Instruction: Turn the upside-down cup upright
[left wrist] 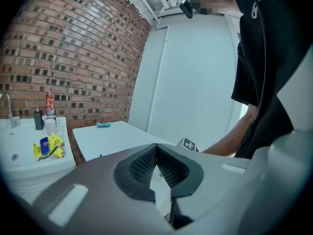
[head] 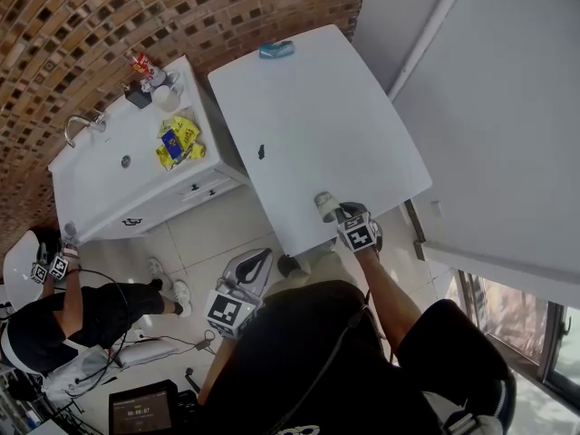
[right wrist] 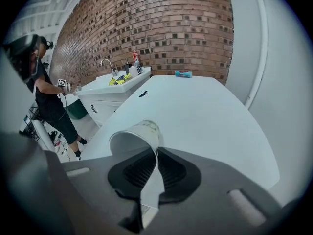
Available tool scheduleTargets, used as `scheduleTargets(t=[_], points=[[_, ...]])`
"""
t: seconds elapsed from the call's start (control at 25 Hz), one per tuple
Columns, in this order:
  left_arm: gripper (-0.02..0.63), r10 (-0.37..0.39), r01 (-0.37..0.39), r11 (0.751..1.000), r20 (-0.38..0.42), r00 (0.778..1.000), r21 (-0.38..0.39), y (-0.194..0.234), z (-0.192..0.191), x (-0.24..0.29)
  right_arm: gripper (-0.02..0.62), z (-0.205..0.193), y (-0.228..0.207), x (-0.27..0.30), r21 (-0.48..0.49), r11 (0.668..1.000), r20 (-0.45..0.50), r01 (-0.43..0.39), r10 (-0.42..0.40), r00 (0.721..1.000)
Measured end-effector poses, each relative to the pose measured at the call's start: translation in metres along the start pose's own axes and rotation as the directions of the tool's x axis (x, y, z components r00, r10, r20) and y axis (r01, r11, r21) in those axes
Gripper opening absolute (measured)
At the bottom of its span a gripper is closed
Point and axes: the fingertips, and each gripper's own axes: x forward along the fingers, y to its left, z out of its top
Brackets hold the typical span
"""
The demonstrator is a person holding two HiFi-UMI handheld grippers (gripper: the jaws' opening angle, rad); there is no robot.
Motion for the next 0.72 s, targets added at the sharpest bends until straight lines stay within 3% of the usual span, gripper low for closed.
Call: scheduleTargets(t=[0.16, 0.32, 0.52, 0.72], points=[[0.015, 0.016, -0.016, 1.0, -0.009, 1.0, -0.007, 0.0, 0.004, 0.004, 0.009, 0.0, 0.001, -0.008, -0.016, 1.0, -0.056, -0.015, 0.014, 0.998], [0.015, 0.027, -0.027, 1.0, 0.006, 1.0, -0.01, 0.002, 0.004, 0.011, 0.009, -0.001, -0.004, -0.015, -0.059, 0.998, -0.175, -0.031, 0.02, 0.984], [0.015, 0.04, -0.04, 0.999, 0.028, 0.999, -0.012, 0.0, 0.008, 0.02, 0.011, -0.011, -0.006, -0.025, -0.035, 0.997, -0.338, -0.074, 0.058, 0.94], [0.015, 0.059, -0.058, 0.998, 0.035, 0.998, -0.02, -0.002, 0.012, 0.028, 0.011, -0.02, -0.009, -0.028, -0.043, 0.994, -0.423, -0.099, 0.071, 0.903]])
